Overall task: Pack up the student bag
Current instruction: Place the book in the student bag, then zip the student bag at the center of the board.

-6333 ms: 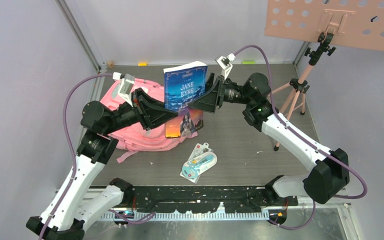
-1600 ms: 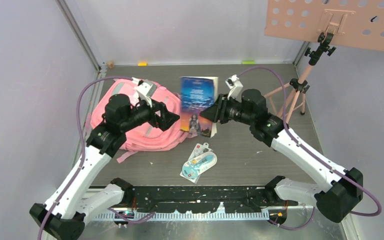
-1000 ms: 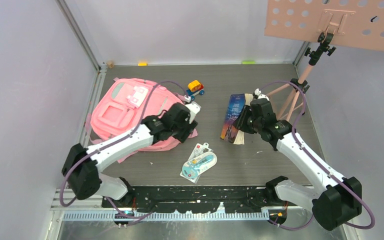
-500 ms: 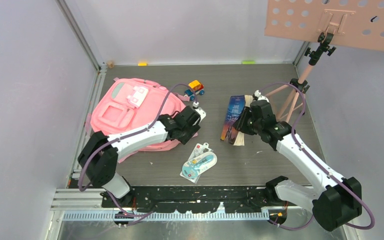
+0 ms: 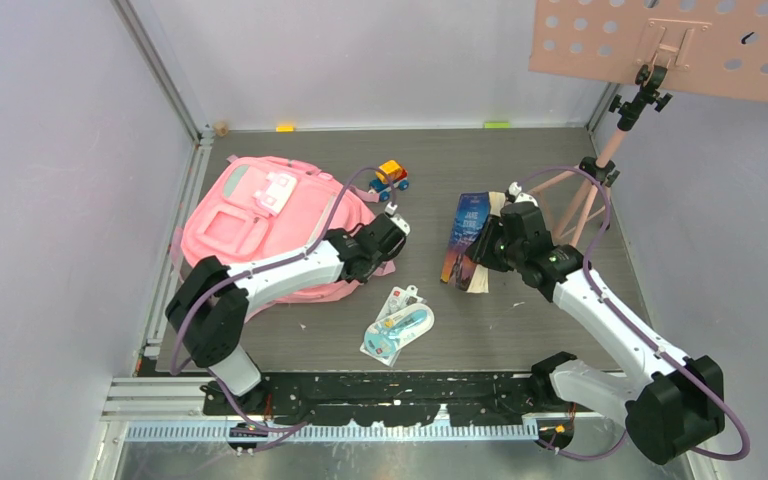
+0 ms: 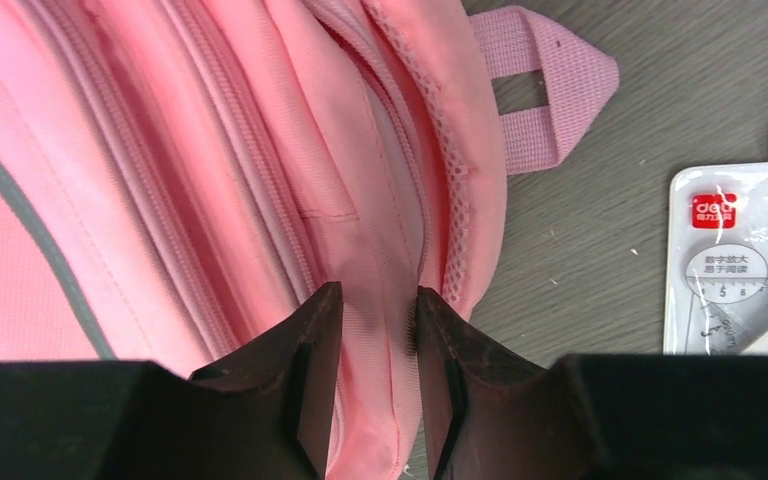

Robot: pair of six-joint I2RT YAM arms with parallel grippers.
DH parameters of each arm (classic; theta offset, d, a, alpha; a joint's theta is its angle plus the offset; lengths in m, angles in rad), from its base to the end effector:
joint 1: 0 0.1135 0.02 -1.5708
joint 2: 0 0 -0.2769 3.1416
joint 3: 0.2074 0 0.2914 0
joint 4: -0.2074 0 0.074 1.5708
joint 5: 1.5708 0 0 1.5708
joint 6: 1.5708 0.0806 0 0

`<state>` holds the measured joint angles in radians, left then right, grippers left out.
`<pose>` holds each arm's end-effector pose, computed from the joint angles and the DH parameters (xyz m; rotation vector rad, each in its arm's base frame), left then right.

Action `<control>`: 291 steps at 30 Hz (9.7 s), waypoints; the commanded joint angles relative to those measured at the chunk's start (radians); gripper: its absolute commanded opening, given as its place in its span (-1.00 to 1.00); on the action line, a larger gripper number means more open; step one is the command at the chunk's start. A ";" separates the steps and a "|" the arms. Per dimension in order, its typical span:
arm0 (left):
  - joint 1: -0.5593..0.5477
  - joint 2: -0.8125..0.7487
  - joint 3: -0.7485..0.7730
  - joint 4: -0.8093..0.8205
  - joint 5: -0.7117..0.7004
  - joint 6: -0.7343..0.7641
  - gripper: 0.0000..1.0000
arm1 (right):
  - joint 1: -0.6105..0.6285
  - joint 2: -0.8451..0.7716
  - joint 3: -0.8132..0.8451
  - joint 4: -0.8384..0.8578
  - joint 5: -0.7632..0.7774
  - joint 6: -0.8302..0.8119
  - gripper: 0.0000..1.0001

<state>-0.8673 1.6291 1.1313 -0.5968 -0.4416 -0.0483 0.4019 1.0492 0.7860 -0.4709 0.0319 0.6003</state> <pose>0.2738 -0.2695 0.1760 0.8762 2.3629 0.2367 0.2658 0.1102 0.2338 0.2495 2.3384 0.4694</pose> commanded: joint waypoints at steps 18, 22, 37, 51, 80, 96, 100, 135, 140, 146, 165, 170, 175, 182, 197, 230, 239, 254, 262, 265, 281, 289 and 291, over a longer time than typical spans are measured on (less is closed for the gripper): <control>0.013 -0.019 0.026 -0.011 -0.137 -0.018 -0.51 | 0.002 -0.058 0.029 0.179 -0.011 0.019 -0.99; 0.011 0.017 0.040 -0.030 -0.136 -0.010 -0.73 | 0.002 -0.063 0.017 0.193 -0.016 0.032 -0.99; 0.007 -0.364 0.043 0.016 -0.269 0.102 -1.00 | 0.010 -0.045 -0.044 0.498 -0.307 0.345 -0.99; 0.031 -0.594 -0.054 0.155 -0.258 0.181 -1.00 | 0.276 0.360 0.121 0.847 -0.254 0.566 -0.99; 0.044 -0.664 -0.116 0.169 -0.179 0.122 -1.00 | 0.429 0.817 0.416 1.208 -0.308 0.770 -0.99; 0.067 -0.712 -0.132 0.184 -0.169 0.102 -1.00 | 0.449 1.120 0.727 1.142 -0.241 0.661 -0.76; 0.076 -0.715 -0.132 0.182 -0.133 0.085 -1.00 | 0.456 1.183 0.813 1.088 -0.266 0.606 -0.61; 0.126 -0.707 -0.122 0.161 -0.060 0.054 -1.00 | 0.462 1.051 0.656 0.943 -0.196 0.308 -0.27; 0.126 -0.704 -0.123 0.161 -0.049 0.029 -1.00 | 0.464 1.124 0.751 0.998 -0.261 0.319 -0.43; 0.130 -0.702 -0.122 0.167 -0.016 0.015 -1.00 | 0.471 1.209 0.843 1.054 -0.269 0.319 -0.45; 0.143 -0.687 -0.123 0.163 -0.005 0.004 -1.00 | 0.473 0.872 0.432 1.088 -0.179 0.233 0.40; 0.142 -0.682 -0.122 0.162 0.004 0.004 -1.00 | 0.468 0.663 0.281 0.852 -0.081 0.152 0.54; 0.143 -0.655 -0.113 0.150 0.030 -0.006 -1.00 | 0.440 0.608 0.258 0.592 0.040 0.053 0.60; 0.143 -0.564 -0.059 0.115 0.118 -0.102 -1.00 | 0.414 0.658 0.295 0.441 0.073 -0.002 0.61; 0.143 -0.352 -0.043 0.268 0.176 -0.217 -1.00 | 0.318 0.772 0.297 0.527 0.049 -0.010 -0.54; 0.493 -0.647 -0.214 0.094 0.310 -0.389 0.99 | 0.341 0.282 0.186 0.315 0.087 -0.068 0.38; 0.876 -0.890 -0.486 0.141 0.432 -0.597 0.99 | 0.705 0.439 0.291 0.448 0.147 -0.018 0.27; 0.974 -0.936 -0.692 0.316 0.532 -0.774 0.45 | 0.820 0.934 0.558 0.606 0.192 -0.227 0.09; 0.974 -0.986 -0.725 0.312 0.462 -0.756 -0.04 | 0.820 1.045 0.616 0.689 0.229 -0.266 -0.02; 0.974 -0.981 -0.718 0.306 0.454 -0.737 -0.15 | 0.821 1.089 0.629 0.716 0.250 -0.279 -0.05; 0.975 -0.976 -0.705 0.299 0.407 -0.690 -0.99 | 0.821 1.113 0.612 0.786 0.366 -0.346 -0.99; 0.974 -0.965 -0.658 0.278 0.354 -0.640 -1.00 | 0.822 1.029 0.508 0.762 0.367 -0.330 -0.99; 0.975 -0.960 -0.648 0.278 0.348 -0.633 -1.00 | 0.822 1.017 0.493 0.745 0.366 -0.322 -0.99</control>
<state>0.0982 0.6647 0.4263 -0.3264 0.0238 -0.7689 1.2324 2.1532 1.3102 0.2955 0.3401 0.2726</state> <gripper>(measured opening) 0.227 0.069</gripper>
